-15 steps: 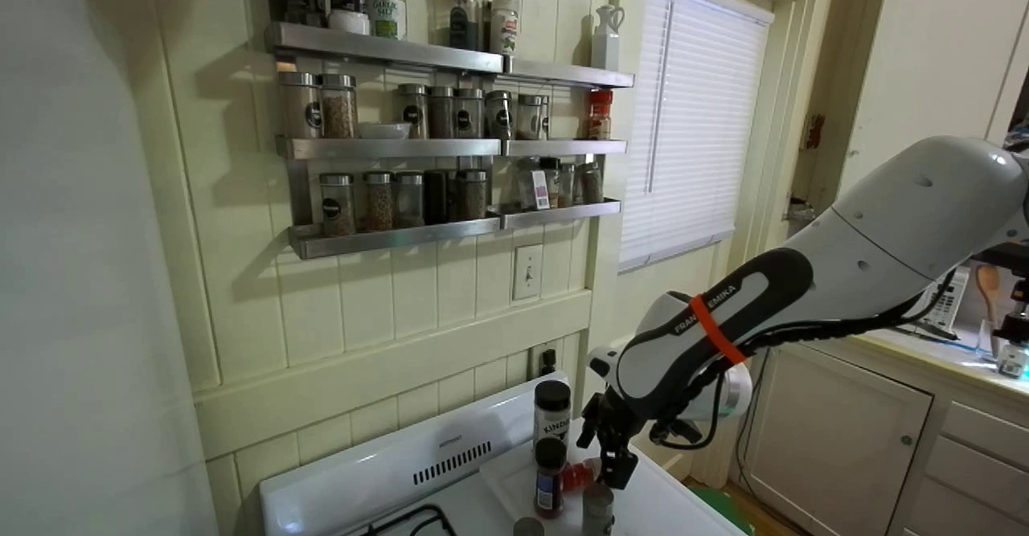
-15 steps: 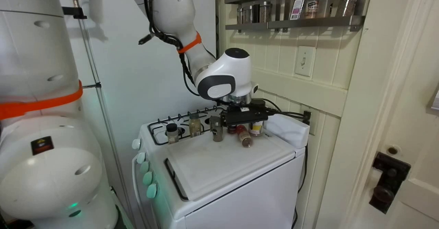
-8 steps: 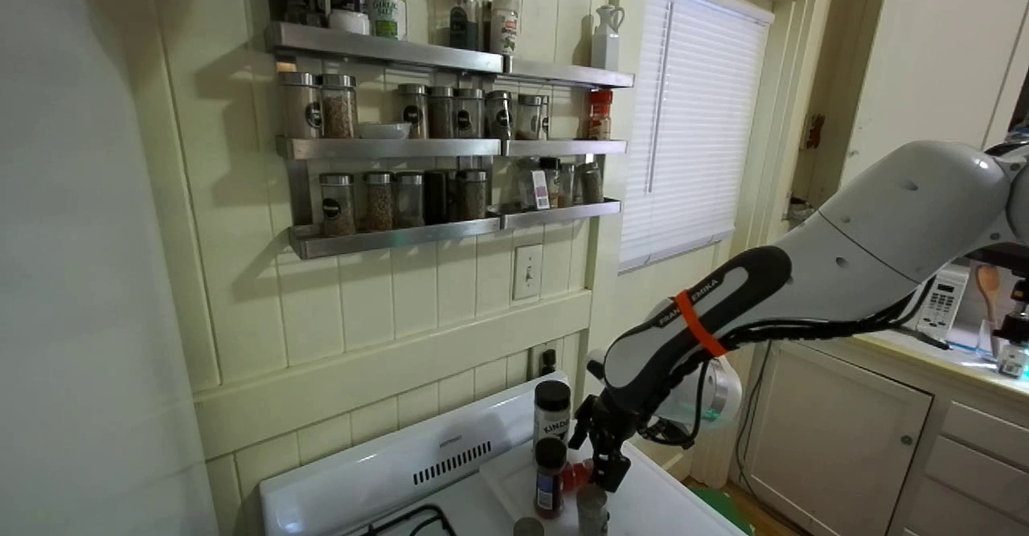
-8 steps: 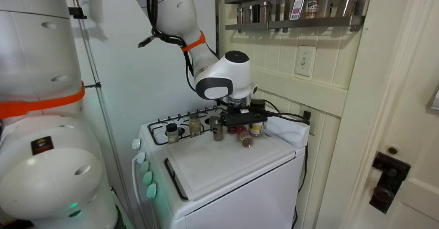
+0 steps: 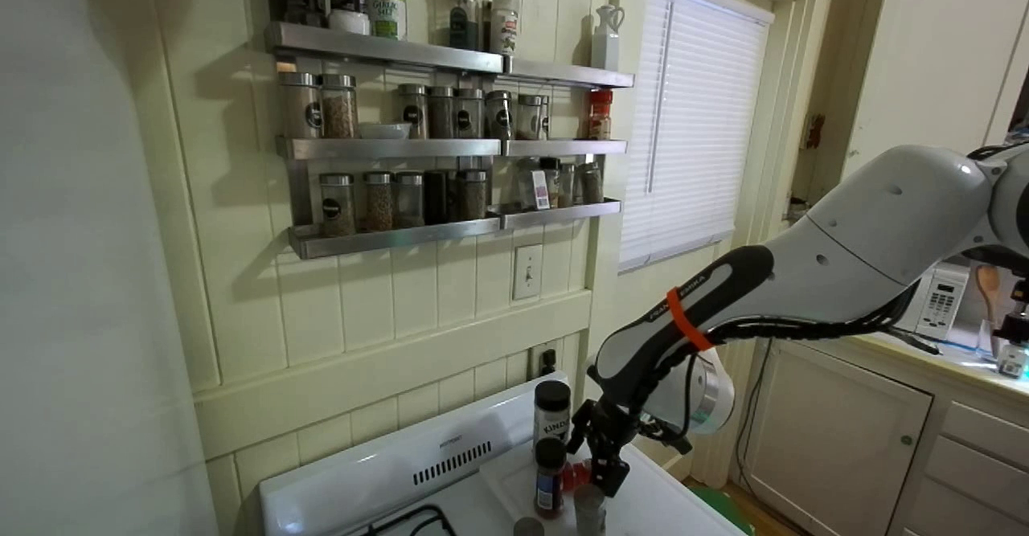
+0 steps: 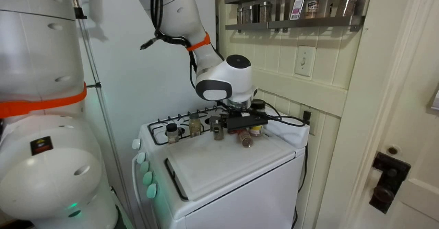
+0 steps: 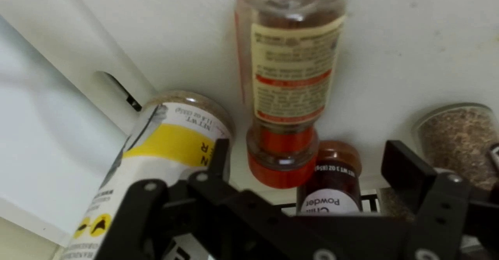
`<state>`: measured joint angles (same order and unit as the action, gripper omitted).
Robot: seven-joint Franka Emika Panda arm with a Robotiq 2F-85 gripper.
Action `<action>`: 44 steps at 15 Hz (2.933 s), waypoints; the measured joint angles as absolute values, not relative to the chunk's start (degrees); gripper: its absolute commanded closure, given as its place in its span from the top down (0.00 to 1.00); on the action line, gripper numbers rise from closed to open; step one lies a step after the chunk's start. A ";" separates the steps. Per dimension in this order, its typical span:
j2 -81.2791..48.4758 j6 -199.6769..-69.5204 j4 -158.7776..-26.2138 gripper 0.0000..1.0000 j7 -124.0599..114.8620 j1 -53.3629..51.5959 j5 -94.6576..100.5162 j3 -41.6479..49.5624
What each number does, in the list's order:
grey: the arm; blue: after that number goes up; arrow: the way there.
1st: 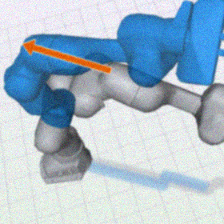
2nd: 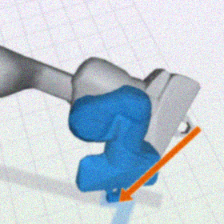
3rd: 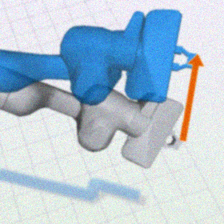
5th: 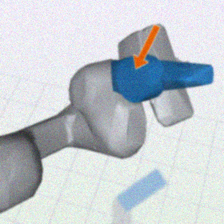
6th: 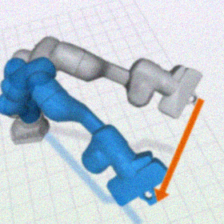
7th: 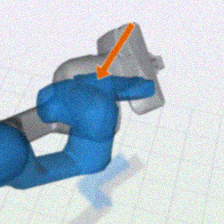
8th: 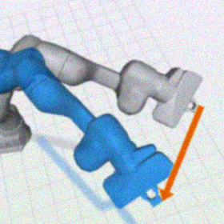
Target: Put the bottle upright
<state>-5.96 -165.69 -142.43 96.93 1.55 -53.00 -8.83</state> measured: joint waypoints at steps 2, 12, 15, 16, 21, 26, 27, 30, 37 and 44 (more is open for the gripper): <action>-6.26 -165.69 -142.43 1.00 97.57 1.81 -53.71 -8.82; -6.52 -165.69 -142.34 0.55 99.39 2.88 -57.34 -8.82; -6.52 -165.69 -142.05 0.60 100.37 2.93 -58.35 -8.83; -6.52 -165.69 -141.90 0.63 100.70 2.93 -58.74 -8.86; -6.53 -165.69 -141.00 0.66 102.43 2.93 -60.07 -8.95; -6.70 -165.69 -140.57 0.62 104.25 2.93 -61.69 -9.24; -6.86 -165.69 -140.44 0.62 104.66 2.93 -61.89 -9.34; -7.48 -165.69 -140.01 0.64 105.20 2.93 -62.14 -9.72; -8.83 -165.69 -139.38 0.37 106.02 2.93 -62.50 -10.49; -9.06 -165.69 -139.27 0.25 106.59 2.96 -62.67 -10.55</action>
<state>-9.06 -165.69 -139.27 106.59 2.96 -62.67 -10.55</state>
